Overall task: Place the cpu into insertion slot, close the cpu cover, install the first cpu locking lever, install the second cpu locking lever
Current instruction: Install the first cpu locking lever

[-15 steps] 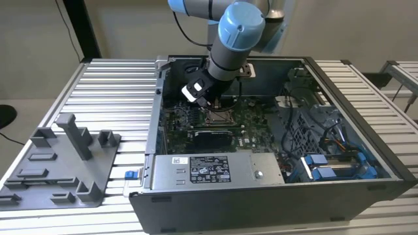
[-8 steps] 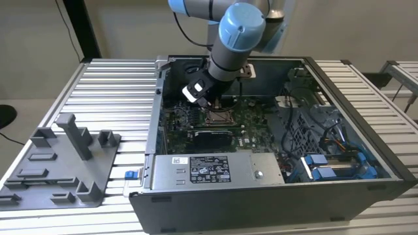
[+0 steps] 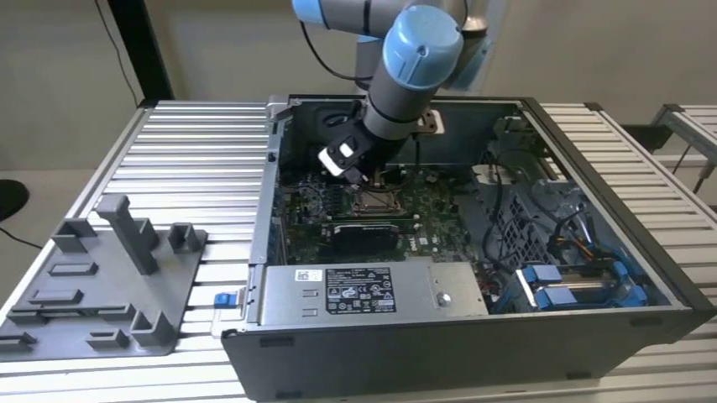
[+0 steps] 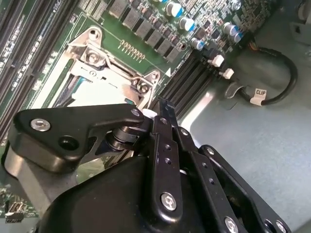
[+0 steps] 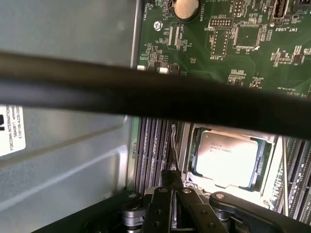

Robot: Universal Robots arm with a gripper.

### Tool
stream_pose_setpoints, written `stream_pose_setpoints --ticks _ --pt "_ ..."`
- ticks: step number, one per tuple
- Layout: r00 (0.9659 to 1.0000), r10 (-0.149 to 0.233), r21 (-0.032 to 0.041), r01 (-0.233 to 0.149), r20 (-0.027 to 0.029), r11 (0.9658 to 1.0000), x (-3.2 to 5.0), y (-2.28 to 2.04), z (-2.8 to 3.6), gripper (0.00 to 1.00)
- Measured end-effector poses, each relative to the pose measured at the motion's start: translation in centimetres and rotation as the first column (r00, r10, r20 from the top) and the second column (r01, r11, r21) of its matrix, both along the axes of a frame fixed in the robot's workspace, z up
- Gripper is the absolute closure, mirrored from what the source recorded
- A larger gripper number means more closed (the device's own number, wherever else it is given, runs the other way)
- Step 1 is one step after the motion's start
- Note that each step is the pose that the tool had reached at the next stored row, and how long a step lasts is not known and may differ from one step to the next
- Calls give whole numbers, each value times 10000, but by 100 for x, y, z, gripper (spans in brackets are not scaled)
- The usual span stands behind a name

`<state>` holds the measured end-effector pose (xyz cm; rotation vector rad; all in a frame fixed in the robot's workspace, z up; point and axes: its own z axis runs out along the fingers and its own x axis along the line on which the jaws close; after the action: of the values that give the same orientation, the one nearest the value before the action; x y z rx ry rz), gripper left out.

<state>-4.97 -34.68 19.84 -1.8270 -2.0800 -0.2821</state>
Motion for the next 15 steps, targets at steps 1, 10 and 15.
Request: stream_pose_setpoints --ticks 1,10,15 --pt "10000 0 2 0 1 10000 7 0 -3 100" --pt "10000 0 0 0 0 10000 69 1 -24 100" --pt "10000 0 2 0 1 10000 111 1 -32 100"
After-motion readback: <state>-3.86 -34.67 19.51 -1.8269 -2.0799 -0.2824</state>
